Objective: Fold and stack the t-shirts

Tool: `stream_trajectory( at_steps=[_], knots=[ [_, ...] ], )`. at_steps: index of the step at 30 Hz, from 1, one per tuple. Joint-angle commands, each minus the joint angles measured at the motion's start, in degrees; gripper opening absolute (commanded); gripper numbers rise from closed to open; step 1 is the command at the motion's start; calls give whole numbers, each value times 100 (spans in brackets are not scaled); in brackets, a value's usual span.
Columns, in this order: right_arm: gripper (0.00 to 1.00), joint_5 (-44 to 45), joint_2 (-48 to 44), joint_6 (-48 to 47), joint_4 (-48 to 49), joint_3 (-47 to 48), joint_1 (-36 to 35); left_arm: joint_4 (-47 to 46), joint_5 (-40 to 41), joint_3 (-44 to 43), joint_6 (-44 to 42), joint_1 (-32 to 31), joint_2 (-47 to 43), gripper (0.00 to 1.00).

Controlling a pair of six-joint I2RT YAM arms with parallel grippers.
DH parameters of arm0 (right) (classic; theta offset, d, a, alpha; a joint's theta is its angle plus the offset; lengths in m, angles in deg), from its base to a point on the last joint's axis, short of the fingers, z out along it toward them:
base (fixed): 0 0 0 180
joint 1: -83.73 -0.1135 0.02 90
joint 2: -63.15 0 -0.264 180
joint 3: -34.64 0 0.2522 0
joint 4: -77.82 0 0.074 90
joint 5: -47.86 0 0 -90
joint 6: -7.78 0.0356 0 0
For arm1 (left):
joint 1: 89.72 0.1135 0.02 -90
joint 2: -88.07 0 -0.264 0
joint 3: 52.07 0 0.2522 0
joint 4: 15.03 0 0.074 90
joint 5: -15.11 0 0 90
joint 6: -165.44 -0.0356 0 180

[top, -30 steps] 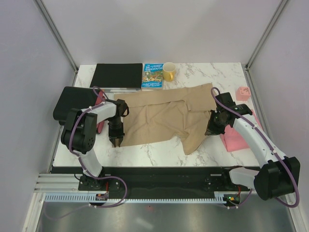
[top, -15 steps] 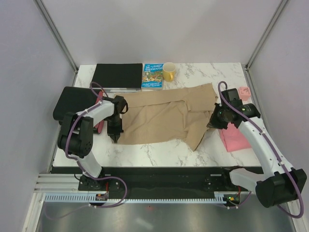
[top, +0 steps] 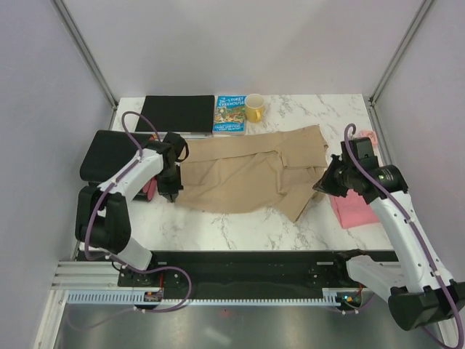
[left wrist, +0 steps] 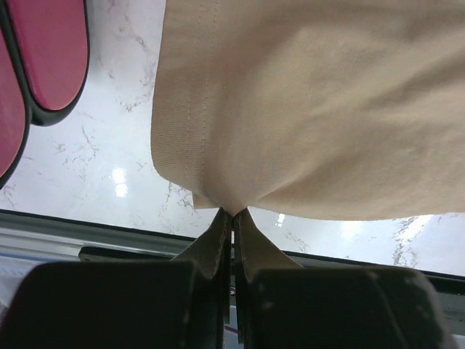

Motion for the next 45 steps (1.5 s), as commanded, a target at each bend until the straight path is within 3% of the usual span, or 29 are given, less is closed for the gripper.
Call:
stream_trajectory(
  at_steps=[1, 8, 21, 31, 34, 39, 45],
  knots=[
    [0, -43, -391, 246, -265, 306, 12, 89, 231, -181, -107, 28, -408, 2],
    [0, -87, -1050, 413, -424, 174, 12, 27, 539, -128, -89, 28, -742, 2],
    [0, -237, -1342, 195, -653, 235, 12, -184, 1005, 162, 69, 150, -1252, 2],
    [0, 273, 492, -807, 331, 858, 12, -280, 812, -417, -98, 221, -497, 2],
    [0, 483, 1538, -1036, 762, 1648, 12, -298, 794, -936, -238, 221, 74, 2],
    [0, 677, 2270, -1335, 903, 2676, 38, -228, 443, -1428, -423, 230, 628, 2],
    [0, 537, 3035, -1449, 1087, 3109, 91, -114, 644, -1964, -450, 238, 1156, 2]
  ],
)
